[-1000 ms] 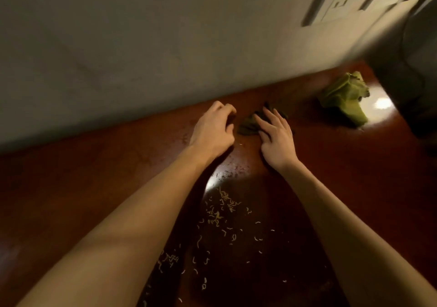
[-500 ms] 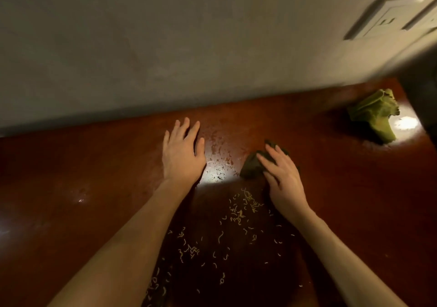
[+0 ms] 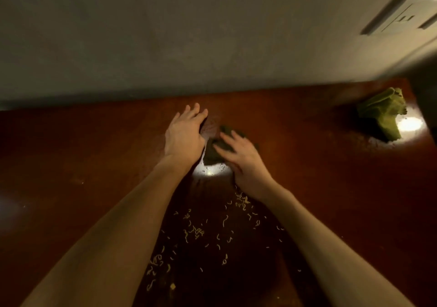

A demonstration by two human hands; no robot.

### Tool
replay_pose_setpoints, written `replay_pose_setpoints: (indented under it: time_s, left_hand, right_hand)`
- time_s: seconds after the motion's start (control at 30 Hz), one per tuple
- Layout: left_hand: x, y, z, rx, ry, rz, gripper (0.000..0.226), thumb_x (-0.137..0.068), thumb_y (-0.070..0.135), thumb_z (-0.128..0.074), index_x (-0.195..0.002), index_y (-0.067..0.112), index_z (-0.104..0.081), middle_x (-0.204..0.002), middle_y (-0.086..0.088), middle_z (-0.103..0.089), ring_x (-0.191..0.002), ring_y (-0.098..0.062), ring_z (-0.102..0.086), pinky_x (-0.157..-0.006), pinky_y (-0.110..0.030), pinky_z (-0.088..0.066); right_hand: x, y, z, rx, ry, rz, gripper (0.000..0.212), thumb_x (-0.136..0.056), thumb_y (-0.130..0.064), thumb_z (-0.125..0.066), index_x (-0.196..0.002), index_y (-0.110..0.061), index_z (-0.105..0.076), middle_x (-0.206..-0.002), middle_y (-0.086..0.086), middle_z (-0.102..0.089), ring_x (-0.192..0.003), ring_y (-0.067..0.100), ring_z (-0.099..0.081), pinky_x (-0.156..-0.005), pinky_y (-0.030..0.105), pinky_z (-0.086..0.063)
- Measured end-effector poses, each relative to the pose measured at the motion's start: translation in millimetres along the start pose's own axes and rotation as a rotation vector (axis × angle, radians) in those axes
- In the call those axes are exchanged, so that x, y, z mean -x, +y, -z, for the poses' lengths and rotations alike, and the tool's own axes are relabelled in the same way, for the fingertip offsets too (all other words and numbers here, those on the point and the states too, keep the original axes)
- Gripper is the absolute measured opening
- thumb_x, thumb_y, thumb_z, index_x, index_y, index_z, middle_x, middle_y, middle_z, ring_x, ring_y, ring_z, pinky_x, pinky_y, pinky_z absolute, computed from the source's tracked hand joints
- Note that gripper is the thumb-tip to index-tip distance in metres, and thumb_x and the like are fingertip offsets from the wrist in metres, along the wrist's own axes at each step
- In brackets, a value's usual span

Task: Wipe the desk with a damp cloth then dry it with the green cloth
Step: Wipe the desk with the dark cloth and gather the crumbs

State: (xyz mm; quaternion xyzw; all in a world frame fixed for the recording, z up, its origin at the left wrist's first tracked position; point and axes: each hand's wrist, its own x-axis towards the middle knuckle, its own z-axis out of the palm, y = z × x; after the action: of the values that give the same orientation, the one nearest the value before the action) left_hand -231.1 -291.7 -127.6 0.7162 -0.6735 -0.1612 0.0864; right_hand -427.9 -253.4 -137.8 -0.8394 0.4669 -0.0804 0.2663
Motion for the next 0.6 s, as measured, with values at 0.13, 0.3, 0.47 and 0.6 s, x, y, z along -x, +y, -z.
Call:
replay_pose_setpoints:
  time_s: [0.13,0.3,0.47,0.6]
  left_hand:
    - [0.7,1.2,-4.4,-0.040,0.041,-0.004,0.059,-0.101,0.012,-0.053,-0.158,0.025,-0.043,-0.167,-0.001,-0.034,-0.156,-0.020,-0.028,-0.129,-0.036,-0.019]
    - [-2.3,13.1,-8.4,-0.079,0.048,0.014,0.046,-0.105,0.033,-0.047,-0.150,0.022,-0.054,-0.160,-0.009,-0.047,-0.151,-0.029,-0.039,-0.123,-0.047,-0.032]
    - [-2.6,23.3,-3.6,-0.128,-0.020,0.031,0.052,-0.103,0.043,-0.046,-0.150,0.021,-0.054,-0.156,-0.015,-0.048,-0.148,-0.035,-0.041,-0.116,-0.053,-0.038]
    - [0.9,24.3,1.7,-0.176,-0.108,0.021,0.059,-0.105,0.049,-0.041,-0.159,0.027,-0.039,-0.167,-0.014,-0.032,-0.156,-0.035,-0.026,-0.121,-0.057,-0.029]
  right_hand:
    - [67.1,-28.8,-20.1,-0.046,-0.094,0.015,0.082,-0.093,0.006,-0.057,-0.158,-0.037,-0.031,-0.170,-0.012,-0.002,-0.156,0.011,0.019,-0.124,0.038,0.014]
    - [39.2,-2.6,-6.1,-0.072,-0.080,0.082,0.063,-0.096,-0.002,-0.058,-0.148,-0.036,-0.050,-0.169,-0.007,-0.022,-0.157,0.012,0.000,-0.125,0.034,0.006]
    - [-20.5,54.0,26.8,-0.069,-0.014,-0.026,0.053,-0.095,-0.002,-0.059,-0.143,-0.024,-0.059,-0.163,0.006,-0.036,-0.155,0.031,-0.022,-0.128,0.044,-0.010]
    - [-7.7,90.9,46.3,-0.102,0.081,-0.189,0.053,-0.097,0.002,-0.056,-0.144,-0.022,-0.059,-0.164,0.007,-0.034,-0.156,0.031,-0.018,-0.125,0.036,-0.006]
